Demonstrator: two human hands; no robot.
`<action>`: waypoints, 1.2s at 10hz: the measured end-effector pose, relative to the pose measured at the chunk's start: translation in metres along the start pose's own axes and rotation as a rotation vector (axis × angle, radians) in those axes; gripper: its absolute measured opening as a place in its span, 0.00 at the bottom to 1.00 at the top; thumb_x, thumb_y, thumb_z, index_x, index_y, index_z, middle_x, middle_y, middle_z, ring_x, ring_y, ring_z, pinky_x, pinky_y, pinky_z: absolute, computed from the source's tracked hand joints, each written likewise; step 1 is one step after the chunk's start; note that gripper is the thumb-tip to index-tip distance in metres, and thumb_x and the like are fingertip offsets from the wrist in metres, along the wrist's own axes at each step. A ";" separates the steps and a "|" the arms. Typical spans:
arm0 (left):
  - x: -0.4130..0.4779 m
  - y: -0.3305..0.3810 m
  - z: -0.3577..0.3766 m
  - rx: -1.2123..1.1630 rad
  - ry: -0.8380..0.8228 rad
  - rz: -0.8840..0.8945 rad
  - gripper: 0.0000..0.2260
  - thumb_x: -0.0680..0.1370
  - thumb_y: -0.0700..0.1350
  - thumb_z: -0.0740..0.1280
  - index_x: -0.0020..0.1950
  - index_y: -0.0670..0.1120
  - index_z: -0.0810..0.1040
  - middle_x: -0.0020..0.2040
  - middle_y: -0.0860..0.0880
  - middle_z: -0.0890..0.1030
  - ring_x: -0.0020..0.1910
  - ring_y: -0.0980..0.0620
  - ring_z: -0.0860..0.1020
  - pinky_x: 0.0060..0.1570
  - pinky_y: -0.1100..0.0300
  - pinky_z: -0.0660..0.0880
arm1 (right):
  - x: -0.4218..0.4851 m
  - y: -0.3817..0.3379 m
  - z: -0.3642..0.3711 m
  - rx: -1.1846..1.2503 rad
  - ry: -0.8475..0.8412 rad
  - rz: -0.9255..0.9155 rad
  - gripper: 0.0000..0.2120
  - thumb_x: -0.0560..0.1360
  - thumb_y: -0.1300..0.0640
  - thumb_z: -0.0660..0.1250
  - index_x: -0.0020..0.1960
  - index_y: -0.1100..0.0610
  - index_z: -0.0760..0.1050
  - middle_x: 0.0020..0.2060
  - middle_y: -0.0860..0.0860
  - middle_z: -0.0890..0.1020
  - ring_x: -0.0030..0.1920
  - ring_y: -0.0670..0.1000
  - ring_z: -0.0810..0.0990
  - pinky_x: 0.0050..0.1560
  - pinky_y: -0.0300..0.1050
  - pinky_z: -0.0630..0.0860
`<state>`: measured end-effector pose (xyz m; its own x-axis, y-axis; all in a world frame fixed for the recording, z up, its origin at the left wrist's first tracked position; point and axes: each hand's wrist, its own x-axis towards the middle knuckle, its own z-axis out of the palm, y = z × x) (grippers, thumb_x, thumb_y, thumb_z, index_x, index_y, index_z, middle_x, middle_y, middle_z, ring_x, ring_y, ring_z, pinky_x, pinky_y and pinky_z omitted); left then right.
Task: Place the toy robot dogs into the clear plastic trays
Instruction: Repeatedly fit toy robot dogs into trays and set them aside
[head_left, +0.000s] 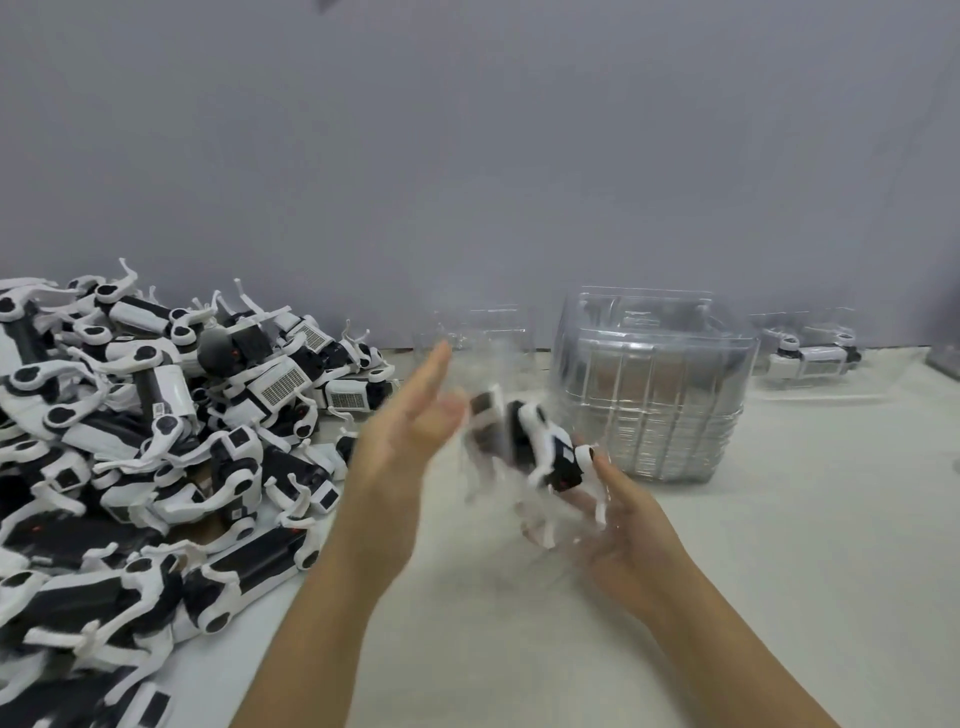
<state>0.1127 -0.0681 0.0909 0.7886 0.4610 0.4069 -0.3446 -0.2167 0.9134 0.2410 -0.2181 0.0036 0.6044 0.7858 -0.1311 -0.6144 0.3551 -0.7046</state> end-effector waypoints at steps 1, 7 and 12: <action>0.000 0.005 -0.006 -0.209 0.117 0.176 0.19 0.71 0.44 0.67 0.62 0.55 0.78 0.62 0.57 0.80 0.66 0.55 0.75 0.63 0.55 0.74 | -0.002 0.004 0.003 0.201 -0.130 0.115 0.27 0.68 0.47 0.76 0.58 0.66 0.81 0.57 0.62 0.81 0.51 0.66 0.81 0.53 0.59 0.79; -0.006 -0.024 0.044 0.442 0.020 0.113 0.20 0.67 0.46 0.77 0.57 0.55 0.81 0.45 0.60 0.82 0.47 0.61 0.80 0.47 0.70 0.75 | -0.011 0.022 0.024 0.233 -0.374 0.338 0.16 0.70 0.54 0.76 0.48 0.67 0.81 0.39 0.61 0.80 0.39 0.56 0.79 0.42 0.48 0.77; 0.012 0.002 -0.017 -0.295 0.078 -0.290 0.29 0.67 0.63 0.67 0.65 0.53 0.76 0.62 0.51 0.81 0.60 0.50 0.80 0.56 0.52 0.77 | -0.017 -0.023 0.007 -0.146 0.078 -0.350 0.26 0.70 0.48 0.72 0.66 0.34 0.72 0.57 0.50 0.83 0.49 0.56 0.85 0.43 0.49 0.81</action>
<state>0.1131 -0.0483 0.0983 0.8371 0.5333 0.1220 -0.2544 0.1820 0.9498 0.2417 -0.2361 0.0273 0.8049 0.5871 0.0860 -0.2889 0.5143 -0.8075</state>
